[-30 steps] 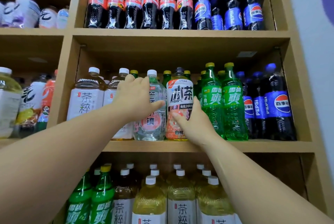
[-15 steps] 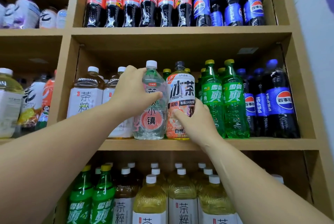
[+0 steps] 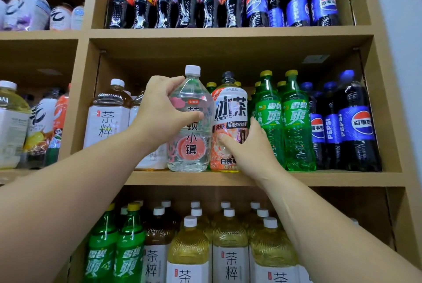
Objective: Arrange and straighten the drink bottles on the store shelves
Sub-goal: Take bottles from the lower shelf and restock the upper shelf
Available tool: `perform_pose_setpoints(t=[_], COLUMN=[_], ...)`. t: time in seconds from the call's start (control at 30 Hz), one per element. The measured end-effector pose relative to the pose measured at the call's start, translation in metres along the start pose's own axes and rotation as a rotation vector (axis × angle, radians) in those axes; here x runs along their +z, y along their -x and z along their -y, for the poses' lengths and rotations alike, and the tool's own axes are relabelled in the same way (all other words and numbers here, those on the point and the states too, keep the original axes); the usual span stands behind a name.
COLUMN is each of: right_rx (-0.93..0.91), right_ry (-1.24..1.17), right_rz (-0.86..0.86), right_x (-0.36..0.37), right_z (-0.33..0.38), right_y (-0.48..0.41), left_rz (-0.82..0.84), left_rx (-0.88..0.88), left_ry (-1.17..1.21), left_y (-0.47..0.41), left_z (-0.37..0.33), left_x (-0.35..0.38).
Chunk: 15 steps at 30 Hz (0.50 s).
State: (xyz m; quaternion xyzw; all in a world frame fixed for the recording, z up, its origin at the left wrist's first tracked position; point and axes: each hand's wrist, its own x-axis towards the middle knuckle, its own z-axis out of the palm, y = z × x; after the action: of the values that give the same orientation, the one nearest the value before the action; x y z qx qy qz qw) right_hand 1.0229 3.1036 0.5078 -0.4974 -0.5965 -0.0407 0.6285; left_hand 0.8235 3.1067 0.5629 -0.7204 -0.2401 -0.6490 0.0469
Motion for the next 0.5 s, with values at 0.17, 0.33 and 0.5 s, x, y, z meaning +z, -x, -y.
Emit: perform_pose_setpoints(t=[0.17,0.33,0.5], right_rx=[0.003,0.014,0.048], right_ry=[-0.062,-0.176,-0.261], right_rz=[0.025,0.052,0.087], right_x=[-0.002,-0.009,-0.012], right_z=[-0.003,-0.004,-0.001], right_y=[-0.001,0.000,0.000], left_rz=[0.046,0.070,0.077], left_rx=[0.014,0.024,0.051], left_ry=[0.065,0.177,0.162], left_y=[0.007,0.018,0.020], left_z=[0.011,0.014,0.004], left_x=[0.001,0.006,0.001])
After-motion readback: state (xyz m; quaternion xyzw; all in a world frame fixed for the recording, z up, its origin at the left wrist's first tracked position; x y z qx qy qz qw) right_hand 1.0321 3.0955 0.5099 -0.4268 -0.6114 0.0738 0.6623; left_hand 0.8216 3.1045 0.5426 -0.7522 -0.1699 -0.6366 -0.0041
